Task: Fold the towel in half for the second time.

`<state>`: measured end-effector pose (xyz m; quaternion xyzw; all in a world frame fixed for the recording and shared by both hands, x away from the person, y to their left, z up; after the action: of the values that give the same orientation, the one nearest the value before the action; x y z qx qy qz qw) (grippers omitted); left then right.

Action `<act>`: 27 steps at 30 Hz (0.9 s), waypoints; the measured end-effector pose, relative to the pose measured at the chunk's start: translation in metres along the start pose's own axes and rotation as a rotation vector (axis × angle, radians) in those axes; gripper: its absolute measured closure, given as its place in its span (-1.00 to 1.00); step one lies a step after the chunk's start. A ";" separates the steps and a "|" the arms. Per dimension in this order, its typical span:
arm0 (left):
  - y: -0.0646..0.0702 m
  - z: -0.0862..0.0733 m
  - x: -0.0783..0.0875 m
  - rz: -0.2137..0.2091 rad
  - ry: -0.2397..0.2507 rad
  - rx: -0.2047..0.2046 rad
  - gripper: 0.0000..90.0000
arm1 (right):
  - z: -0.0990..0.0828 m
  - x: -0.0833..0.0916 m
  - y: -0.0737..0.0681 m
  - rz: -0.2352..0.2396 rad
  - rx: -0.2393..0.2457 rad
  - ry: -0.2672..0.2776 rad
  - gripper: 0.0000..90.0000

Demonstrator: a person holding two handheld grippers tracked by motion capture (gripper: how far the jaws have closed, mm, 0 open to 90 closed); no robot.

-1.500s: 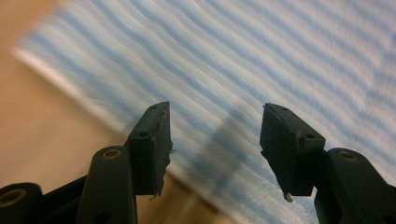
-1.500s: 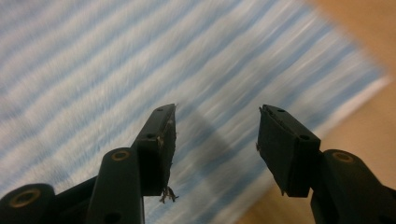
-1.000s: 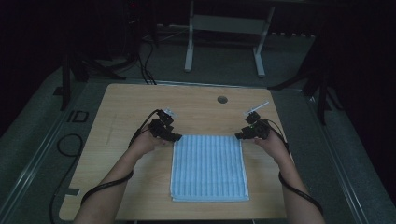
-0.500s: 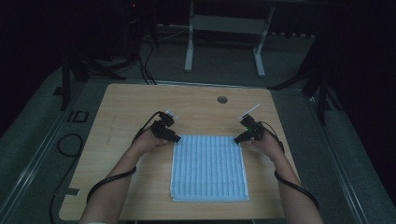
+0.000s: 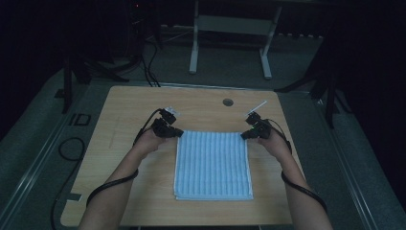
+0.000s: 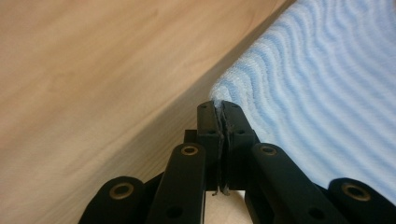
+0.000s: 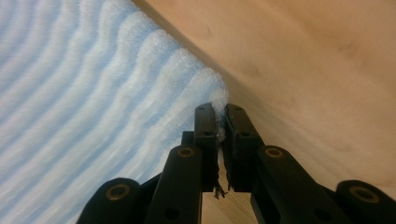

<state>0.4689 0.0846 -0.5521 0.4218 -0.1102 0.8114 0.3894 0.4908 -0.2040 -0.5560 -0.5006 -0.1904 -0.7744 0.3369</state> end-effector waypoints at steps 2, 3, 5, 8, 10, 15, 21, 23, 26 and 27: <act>0.003 0.004 0.012 0.001 0.028 0.007 0.94 | 0.005 0.012 -0.005 -0.010 0.021 0.026 0.88; 0.004 0.005 0.018 0.014 0.040 -0.008 0.94 | 0.007 0.018 -0.007 -0.018 0.031 0.037 0.88; 0.008 0.006 0.030 0.024 0.057 -0.020 0.94 | 0.012 0.031 -0.014 -0.021 0.056 0.069 0.88; 0.019 0.002 0.046 0.033 0.078 -0.060 0.94 | 0.014 0.049 -0.025 -0.034 0.094 0.114 0.88; 0.022 0.000 0.050 0.038 0.087 -0.070 0.94 | 0.012 0.054 -0.030 -0.031 0.105 0.125 0.88; 0.056 -0.021 0.075 -0.011 0.147 -0.124 0.94 | -0.014 0.078 -0.058 -0.014 0.151 0.205 0.87; 0.093 -0.059 0.085 -0.079 0.144 -0.181 0.94 | -0.061 0.085 -0.087 0.035 0.166 0.224 0.87; 0.103 -0.071 0.081 -0.090 0.121 -0.201 0.94 | -0.076 0.081 -0.097 0.032 0.188 0.206 0.87; 0.116 -0.090 0.072 -0.113 0.076 -0.218 0.94 | -0.095 0.072 -0.109 0.028 0.216 0.169 0.86; 0.120 -0.096 0.070 -0.120 0.051 -0.229 0.94 | -0.101 0.069 -0.112 0.031 0.211 0.161 0.86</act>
<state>0.3010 0.0903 -0.5399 0.3595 -0.1664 0.7793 0.4856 0.3272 -0.2118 -0.5321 -0.4014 -0.2355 -0.7824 0.4139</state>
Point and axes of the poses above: each handheld gripper's, and its own axes: x roughly backward along the jaws, z roughly out of its top, y roughly to its right, the point moved 8 cm from there along -x, roughly forward along the jaws, and after that the axes turned 1 degree about -z, right-handed, at the moved point
